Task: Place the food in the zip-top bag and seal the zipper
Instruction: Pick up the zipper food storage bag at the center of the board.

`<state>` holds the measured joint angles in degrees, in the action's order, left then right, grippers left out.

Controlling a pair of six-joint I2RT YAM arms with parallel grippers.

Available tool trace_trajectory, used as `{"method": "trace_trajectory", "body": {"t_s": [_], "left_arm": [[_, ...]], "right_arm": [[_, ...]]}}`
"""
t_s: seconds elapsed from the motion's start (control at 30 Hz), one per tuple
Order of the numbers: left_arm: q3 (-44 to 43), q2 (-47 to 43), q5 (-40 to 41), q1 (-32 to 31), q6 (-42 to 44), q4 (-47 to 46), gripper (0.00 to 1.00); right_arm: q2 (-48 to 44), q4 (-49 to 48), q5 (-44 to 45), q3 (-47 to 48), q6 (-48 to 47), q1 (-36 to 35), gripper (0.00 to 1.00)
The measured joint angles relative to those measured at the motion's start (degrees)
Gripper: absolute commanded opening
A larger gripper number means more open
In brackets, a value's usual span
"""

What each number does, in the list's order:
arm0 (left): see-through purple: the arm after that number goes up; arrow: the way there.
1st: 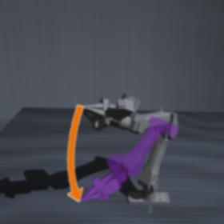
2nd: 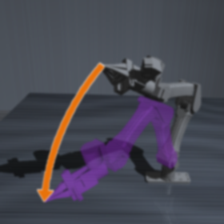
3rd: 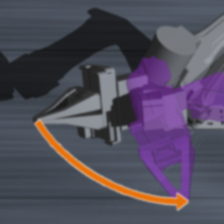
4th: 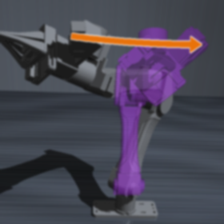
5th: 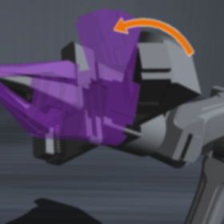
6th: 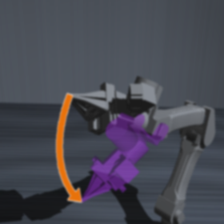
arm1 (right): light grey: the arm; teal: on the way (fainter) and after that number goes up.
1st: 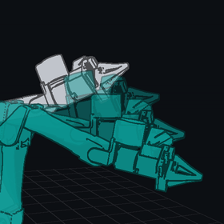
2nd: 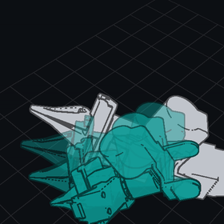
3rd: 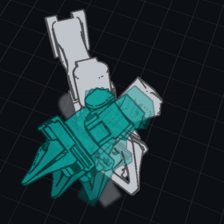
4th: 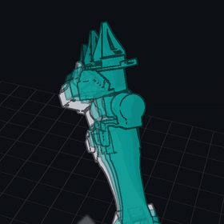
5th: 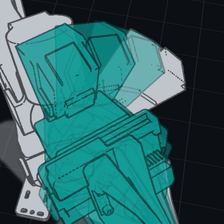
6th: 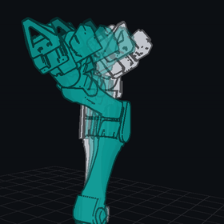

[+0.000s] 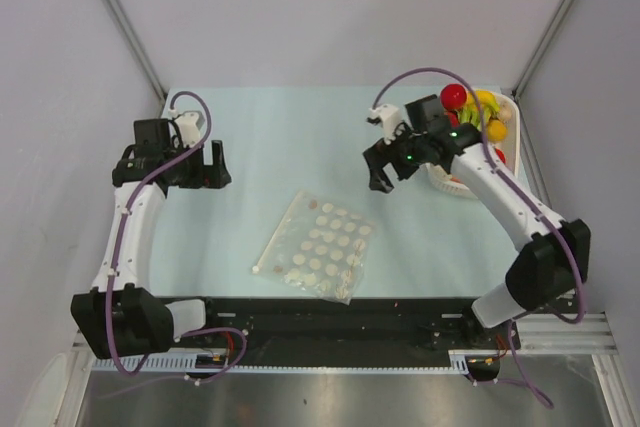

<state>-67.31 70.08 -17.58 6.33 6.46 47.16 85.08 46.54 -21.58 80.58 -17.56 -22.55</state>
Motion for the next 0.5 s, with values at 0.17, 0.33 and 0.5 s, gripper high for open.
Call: {"method": "trace_trajectory", "body": {"t_s": [0.17,0.33,0.5], "left_arm": [[1.42,-2.45,0.35,0.0,-3.69,-1.6,0.99],[3.58,-6.51,-0.55,0.0,-6.51,-3.34,1.0],[3.96,-9.07,-0.68,-0.02,-7.78,-4.72,1.0]], "right_arm": [[10.29,-1.9,2.69,5.44,2.19,-9.55,1.0],[22.38,-1.88,1.99,13.42,4.81,-14.38,1.0],[33.27,-0.07,1.42,19.06,5.33,-15.41,1.0]]}}
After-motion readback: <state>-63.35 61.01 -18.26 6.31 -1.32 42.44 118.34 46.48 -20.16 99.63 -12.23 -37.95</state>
